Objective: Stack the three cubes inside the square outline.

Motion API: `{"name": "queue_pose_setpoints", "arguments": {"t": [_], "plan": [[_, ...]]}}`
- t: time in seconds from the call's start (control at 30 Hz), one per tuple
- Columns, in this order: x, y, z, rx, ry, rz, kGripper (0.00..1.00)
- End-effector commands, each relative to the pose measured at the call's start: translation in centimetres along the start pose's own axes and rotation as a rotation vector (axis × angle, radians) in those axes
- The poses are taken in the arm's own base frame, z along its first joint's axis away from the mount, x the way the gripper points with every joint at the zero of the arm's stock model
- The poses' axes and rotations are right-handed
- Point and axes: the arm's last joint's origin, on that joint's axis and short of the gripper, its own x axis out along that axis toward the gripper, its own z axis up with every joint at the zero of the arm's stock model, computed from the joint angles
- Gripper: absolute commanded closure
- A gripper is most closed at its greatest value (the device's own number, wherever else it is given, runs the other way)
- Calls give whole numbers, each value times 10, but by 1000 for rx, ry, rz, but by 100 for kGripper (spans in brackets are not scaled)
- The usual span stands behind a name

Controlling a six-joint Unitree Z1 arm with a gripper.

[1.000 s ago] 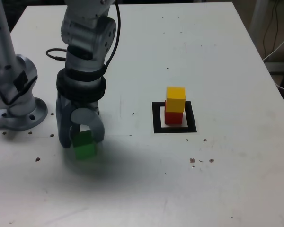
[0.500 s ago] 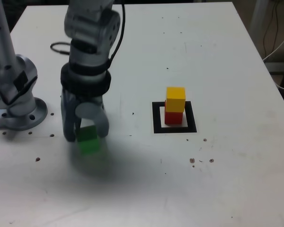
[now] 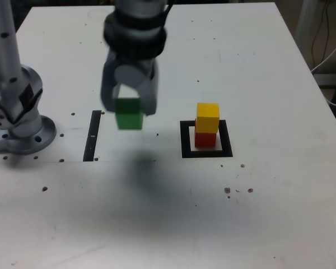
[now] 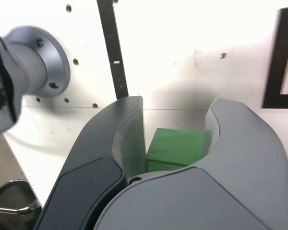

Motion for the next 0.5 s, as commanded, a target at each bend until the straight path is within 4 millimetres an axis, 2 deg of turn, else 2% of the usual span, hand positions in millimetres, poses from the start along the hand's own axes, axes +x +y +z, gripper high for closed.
{"name": "queue_pose_setpoints", "arguments": {"t": [0.0,0.23,0.47], "plan": [[-42,7,22,5,-141,-19,95],[-67,31,67,54,-201,-44,96],[-73,56,88,37,-241,-51,97]]}}
